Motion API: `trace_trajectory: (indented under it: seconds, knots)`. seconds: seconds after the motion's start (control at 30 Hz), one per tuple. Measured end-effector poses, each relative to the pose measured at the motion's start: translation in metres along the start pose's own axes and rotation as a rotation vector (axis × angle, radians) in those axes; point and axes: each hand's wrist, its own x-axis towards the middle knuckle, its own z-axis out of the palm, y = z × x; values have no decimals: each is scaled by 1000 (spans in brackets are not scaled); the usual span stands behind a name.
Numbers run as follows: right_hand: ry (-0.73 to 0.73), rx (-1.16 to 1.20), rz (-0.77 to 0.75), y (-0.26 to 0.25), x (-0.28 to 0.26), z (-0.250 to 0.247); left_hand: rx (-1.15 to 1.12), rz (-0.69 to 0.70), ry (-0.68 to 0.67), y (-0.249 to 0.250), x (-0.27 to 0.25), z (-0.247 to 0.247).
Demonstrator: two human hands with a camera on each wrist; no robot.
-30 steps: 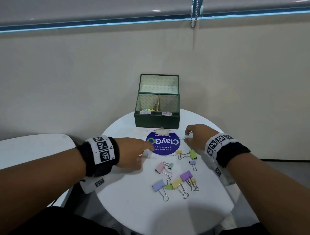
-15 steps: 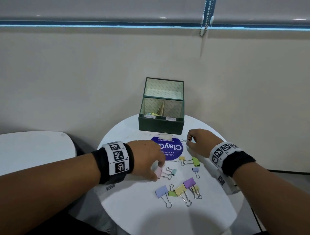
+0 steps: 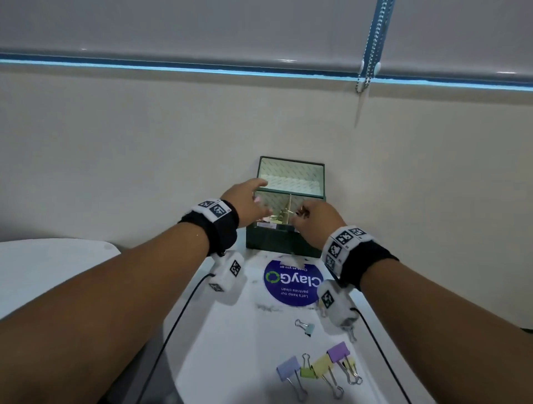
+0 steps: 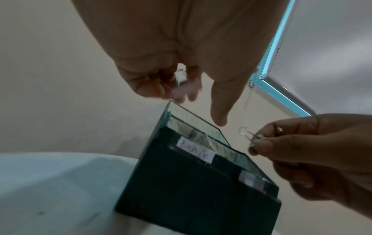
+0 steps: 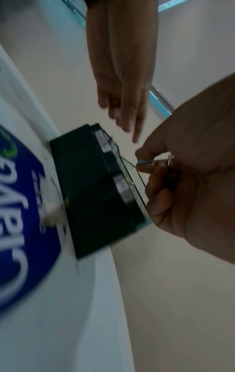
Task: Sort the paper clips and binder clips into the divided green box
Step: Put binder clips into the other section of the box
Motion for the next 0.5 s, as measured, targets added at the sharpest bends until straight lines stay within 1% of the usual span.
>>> trace_trajectory:
  seconds: [0.1, 0.2, 0.3, 0.37, 0.4, 0.43, 0.5]
  knots:
    - [12, -22, 39, -15, 12, 10, -103, 22, -27, 2, 5, 2]
    - [14, -16, 48, -27, 17, 15, -98, 25, -22, 0, 1, 1]
    - [-54, -39, -61, -33, 15, 16, -79, 47, 66, -6, -11, 2]
    - [-52, -102, -144, -29, 8, 8, -29, 98, 98, -6, -30, 3]
    - [-35, -122, -171, -24, 2, 1, 33, 147, 70, -5, -43, 4]
    - [-23, -131, -194, -16, -6, -7, 123, 219, -2, -1, -59, 6]
    - [-48, -182, -243, 6, -22, -21, 321, 385, -219, 6, -91, 13]
